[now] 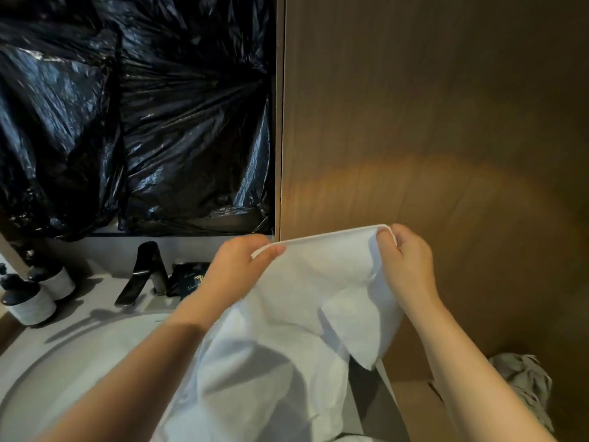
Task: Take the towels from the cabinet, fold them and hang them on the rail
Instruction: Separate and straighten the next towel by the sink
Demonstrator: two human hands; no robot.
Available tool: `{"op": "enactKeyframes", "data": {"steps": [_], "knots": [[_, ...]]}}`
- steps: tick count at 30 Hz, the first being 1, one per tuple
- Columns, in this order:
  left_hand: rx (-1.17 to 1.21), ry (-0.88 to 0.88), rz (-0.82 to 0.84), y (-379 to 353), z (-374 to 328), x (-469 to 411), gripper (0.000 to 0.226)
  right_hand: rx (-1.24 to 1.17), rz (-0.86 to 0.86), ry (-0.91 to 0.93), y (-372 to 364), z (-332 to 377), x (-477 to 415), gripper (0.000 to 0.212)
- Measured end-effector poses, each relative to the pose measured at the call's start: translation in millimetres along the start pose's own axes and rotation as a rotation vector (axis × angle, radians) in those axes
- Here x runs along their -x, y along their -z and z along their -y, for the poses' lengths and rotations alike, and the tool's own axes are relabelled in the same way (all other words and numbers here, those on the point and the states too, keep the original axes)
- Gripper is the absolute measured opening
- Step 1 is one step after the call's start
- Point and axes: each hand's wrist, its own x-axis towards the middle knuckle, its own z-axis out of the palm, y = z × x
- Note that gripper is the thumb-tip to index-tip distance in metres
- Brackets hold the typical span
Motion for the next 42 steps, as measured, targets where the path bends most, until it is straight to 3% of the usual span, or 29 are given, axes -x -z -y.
{"op": "enactKeyframes", "data": {"steps": [4,10,17,23,27,28,31,33,37,42], "knots": [[-0.020,-0.098,-0.151,38,-42,-41,0.039,0.008,-0.082,0.132,25,45,-42,0.034],[0.022,-0.105,-0.386,82,-93,-84,0.033,0.035,-0.145,0.257,57,83,-78,0.028],[-0.159,0.038,-0.172,38,-34,-48,0.048,0.419,0.113,0.050,43,-6,-36,0.009],[-0.254,0.195,-0.072,8,6,-13,0.040,0.337,0.284,-0.093,22,-67,18,0.016],[-0.298,0.246,0.022,0,7,-5,0.030,0.145,0.244,-0.150,6,-60,26,0.021],[-0.322,0.242,0.053,0,3,-3,0.024,0.108,0.237,-0.142,4,-54,26,0.023],[-0.333,0.089,0.082,-3,-14,2,0.052,0.012,0.256,-0.074,-1,-33,24,0.027],[-0.247,-0.061,0.093,-7,-33,7,0.055,-0.040,0.280,-0.026,-2,-21,24,0.029],[-0.084,-0.117,0.209,-24,-59,14,0.048,-0.166,0.347,-0.003,-4,-2,24,0.033],[-0.107,-0.052,0.137,-31,-54,19,0.019,-0.132,0.356,0.051,4,5,22,0.029]]}}
